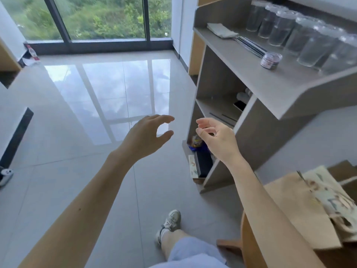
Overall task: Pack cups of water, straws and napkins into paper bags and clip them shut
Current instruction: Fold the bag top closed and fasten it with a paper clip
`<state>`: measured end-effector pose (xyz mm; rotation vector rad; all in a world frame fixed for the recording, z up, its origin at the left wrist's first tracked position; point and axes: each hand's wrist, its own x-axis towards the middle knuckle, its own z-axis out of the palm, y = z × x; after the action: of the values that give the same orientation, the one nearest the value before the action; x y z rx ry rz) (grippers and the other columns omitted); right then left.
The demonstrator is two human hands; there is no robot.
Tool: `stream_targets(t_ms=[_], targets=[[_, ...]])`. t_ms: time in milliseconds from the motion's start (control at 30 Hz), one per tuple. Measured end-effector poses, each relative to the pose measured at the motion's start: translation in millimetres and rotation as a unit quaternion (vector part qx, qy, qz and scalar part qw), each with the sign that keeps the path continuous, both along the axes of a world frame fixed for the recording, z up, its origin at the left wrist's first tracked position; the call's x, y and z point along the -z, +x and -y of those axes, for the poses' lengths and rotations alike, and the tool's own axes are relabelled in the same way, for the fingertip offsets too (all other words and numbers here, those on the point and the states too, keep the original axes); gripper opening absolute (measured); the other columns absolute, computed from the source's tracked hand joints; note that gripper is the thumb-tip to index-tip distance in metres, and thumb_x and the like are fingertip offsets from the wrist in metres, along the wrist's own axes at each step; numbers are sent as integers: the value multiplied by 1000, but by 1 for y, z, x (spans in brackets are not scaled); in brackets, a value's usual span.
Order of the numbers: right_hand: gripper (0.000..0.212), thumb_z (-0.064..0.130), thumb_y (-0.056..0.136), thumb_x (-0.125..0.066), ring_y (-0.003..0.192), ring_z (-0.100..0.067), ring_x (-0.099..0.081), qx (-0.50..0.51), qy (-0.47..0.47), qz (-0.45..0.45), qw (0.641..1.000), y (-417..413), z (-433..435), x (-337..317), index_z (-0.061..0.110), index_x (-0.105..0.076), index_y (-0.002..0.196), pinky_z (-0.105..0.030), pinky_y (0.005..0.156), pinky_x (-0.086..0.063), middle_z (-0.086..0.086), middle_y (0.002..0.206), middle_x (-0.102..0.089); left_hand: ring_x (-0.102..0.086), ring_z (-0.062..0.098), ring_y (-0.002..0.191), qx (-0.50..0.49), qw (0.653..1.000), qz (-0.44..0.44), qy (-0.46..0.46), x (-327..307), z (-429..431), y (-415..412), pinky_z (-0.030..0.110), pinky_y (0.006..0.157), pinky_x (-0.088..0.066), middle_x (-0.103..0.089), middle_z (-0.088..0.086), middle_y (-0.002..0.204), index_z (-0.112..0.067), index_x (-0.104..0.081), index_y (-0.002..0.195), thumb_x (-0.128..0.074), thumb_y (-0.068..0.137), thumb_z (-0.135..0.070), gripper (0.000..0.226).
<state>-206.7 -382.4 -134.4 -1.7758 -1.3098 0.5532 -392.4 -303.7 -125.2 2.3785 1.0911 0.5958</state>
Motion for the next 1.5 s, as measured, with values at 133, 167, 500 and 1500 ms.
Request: stream_targets(t_ms=[133, 167, 500, 1500], targets=[[25, 26, 91, -57, 89, -2, -55, 6, 5, 11, 1000, 24, -93, -16, 21, -60, 115, 5, 63, -36, 11, 104, -60, -53, 18, 116, 4, 1000, -5, 7, -14, -93, 27, 39, 97, -43, -61, -4, 123, -21, -57, 125, -59, 90, -26, 36], [25, 27, 91, -57, 88, -1, -54, 11, 9, 15, 1000, 30, -113, -23, 21, -60, 116, 4, 63, -37, 12, 104, -59, -52, 17, 116, 9, 1000, -7, 9, -19, -113, 35, 37, 98, -43, -60, -4, 123, -21, -57, 125, -59, 90, -26, 36], [24, 21, 90, -59, 79, 6, -55, 140, 12, 51, 989, 116, -246, -43, 21, -62, 113, 3, 66, -37, 9, 99, -61, -51, 16, 118, 145, 989, 5, 26, -38, -291, 147, 28, 98, -38, -60, -4, 125, -21, -56, 125, -58, 90, -25, 35], [24, 27, 83, -67, 91, -15, -56, 496, -185, 165, 832, 317, -245, -73, 20, -68, 106, -30, 80, -44, 4, 93, -60, -57, 25, 108, 566, 822, 55, 36, -59, -355, 479, 35, 92, -45, -65, 0, 115, -16, -60, 120, -48, 78, -38, 49]])
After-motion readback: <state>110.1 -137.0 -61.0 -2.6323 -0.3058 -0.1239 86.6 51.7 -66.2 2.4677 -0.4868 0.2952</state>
